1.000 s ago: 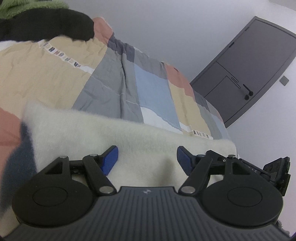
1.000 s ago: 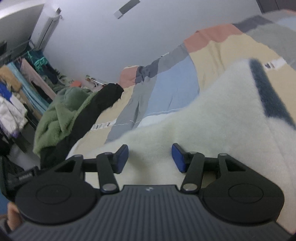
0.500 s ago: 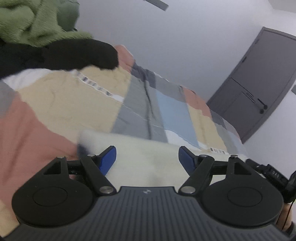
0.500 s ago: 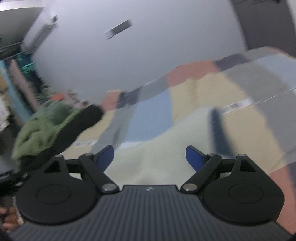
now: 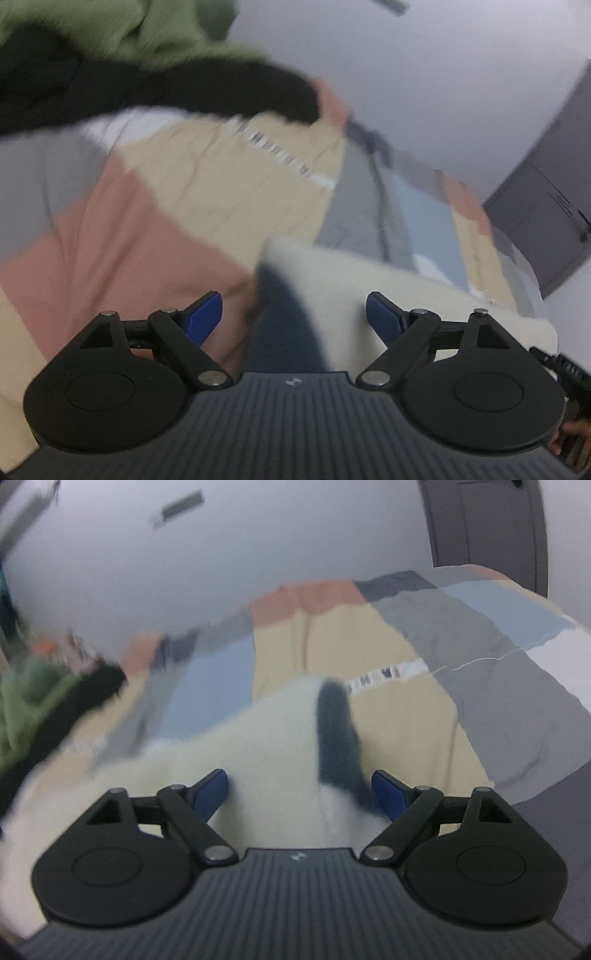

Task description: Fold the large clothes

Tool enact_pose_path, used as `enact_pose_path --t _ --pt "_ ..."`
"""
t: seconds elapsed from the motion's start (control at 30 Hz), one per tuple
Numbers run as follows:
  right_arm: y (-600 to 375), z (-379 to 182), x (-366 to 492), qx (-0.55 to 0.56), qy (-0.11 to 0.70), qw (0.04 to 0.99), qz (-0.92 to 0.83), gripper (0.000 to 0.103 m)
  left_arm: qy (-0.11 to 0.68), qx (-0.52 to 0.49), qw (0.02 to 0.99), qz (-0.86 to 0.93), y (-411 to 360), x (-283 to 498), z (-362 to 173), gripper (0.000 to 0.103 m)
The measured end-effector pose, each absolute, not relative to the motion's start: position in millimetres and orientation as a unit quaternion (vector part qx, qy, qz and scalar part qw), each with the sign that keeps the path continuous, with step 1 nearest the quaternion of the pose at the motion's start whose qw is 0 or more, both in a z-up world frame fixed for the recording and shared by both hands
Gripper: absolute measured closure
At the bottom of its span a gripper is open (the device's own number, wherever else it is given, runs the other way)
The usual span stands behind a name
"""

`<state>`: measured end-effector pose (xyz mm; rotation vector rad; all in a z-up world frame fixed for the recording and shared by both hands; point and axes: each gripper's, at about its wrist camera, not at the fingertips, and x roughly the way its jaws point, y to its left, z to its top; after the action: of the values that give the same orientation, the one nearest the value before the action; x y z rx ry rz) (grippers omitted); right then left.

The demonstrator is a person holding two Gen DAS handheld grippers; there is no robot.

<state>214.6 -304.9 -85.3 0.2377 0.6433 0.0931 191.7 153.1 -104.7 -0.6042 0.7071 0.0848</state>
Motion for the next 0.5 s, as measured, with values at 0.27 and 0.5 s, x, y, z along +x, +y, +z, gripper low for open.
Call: enact_pose_path --t 0.27,0.5 --pt "-301.1 -93.3 226.6 0.15 0.325 0.931 0.072 0.035 0.33 -0.329 0.885 0.013 155.8 196.9 -112.4 0.054" --pt "-302.9 -83.2 216.1 0.132 0.32 0.934 0.088 0.062 0.303 -0.291 0.907 0.008 143.2 190.8 -93.8 0.068"
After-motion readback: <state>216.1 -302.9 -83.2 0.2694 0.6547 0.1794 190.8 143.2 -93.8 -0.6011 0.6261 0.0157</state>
